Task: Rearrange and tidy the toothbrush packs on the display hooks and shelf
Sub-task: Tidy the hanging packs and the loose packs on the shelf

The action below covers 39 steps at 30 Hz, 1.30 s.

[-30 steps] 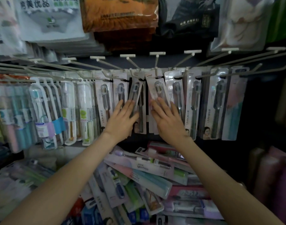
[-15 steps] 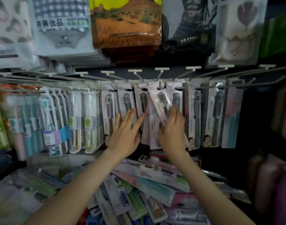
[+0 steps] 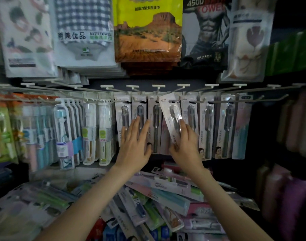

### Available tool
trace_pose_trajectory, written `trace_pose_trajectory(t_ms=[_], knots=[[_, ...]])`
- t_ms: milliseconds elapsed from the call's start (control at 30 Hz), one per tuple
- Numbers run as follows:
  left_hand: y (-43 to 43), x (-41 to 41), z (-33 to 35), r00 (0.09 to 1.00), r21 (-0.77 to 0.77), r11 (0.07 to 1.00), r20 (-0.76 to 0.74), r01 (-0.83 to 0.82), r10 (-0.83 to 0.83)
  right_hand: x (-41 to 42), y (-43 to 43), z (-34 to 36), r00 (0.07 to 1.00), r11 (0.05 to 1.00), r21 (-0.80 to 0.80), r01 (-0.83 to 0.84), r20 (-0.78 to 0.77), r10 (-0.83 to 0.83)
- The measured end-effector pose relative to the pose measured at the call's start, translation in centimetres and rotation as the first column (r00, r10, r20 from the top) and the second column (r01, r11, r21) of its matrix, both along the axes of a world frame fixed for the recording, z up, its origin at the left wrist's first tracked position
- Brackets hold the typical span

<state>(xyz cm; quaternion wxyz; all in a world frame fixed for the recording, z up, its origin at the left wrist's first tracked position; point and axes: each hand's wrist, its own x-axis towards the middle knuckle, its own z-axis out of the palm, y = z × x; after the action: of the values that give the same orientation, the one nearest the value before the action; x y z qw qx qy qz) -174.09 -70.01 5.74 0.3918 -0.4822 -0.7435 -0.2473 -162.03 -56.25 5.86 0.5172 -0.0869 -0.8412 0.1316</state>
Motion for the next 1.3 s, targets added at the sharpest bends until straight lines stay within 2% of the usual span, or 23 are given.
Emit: trace_pose_trajectory(t_ms=[167,300,467,567,667,933,1133,1233,1300], knots=[[-0.6,0.7,0.1,0.998,0.029,0.998,-0.053,0.047,-0.046,0.9,-0.5,-0.6,0.996,0.999,-0.005,-0.049,-0.070,0.049],[-1.1,1.4,0.4,0.994,0.115,0.989,-0.071,0.092,-0.084,1.9,-1.6,-0.9,0.985,0.996,0.027,-0.088,-0.148,0.091],[-2.3,2.3,0.8,0.990,0.163,0.978,-0.081,0.128,-0.116,2.4,-3.5,-0.6,0.959,0.991,0.118,-0.055,-0.272,0.086],[-3.2,2.5,0.7,0.993,0.184,0.977,-0.070,0.108,-0.097,2.2,-4.3,-0.1,0.989,0.982,0.184,-0.047,-0.131,0.072],[-4.1,2.3,0.3,0.999,0.184,0.982,-0.034,0.038,-0.033,1.3,-4.3,-0.3,0.999,0.979,0.201,0.014,0.029,-0.021],[-6.3,1.4,-0.2,0.998,0.142,0.988,0.005,-0.064,0.064,-1.6,-4.4,1.2,0.979,0.981,0.076,0.180,0.088,-0.186],[-5.8,1.0,0.1,0.995,0.109,0.989,-0.017,-0.097,0.099,-5.0,-4.2,2.3,0.934,0.964,-0.071,0.257,0.274,-0.229],[-4.7,0.6,0.1,0.994,0.084,0.991,-0.020,-0.107,0.109,-6.4,-3.4,2.6,0.912,0.957,-0.034,0.287,0.316,-0.263],[-3.6,0.3,0.1,0.996,0.067,0.994,-0.012,-0.084,0.085,-6.5,-2.6,2.3,0.919,0.959,0.015,0.282,0.284,-0.274]])
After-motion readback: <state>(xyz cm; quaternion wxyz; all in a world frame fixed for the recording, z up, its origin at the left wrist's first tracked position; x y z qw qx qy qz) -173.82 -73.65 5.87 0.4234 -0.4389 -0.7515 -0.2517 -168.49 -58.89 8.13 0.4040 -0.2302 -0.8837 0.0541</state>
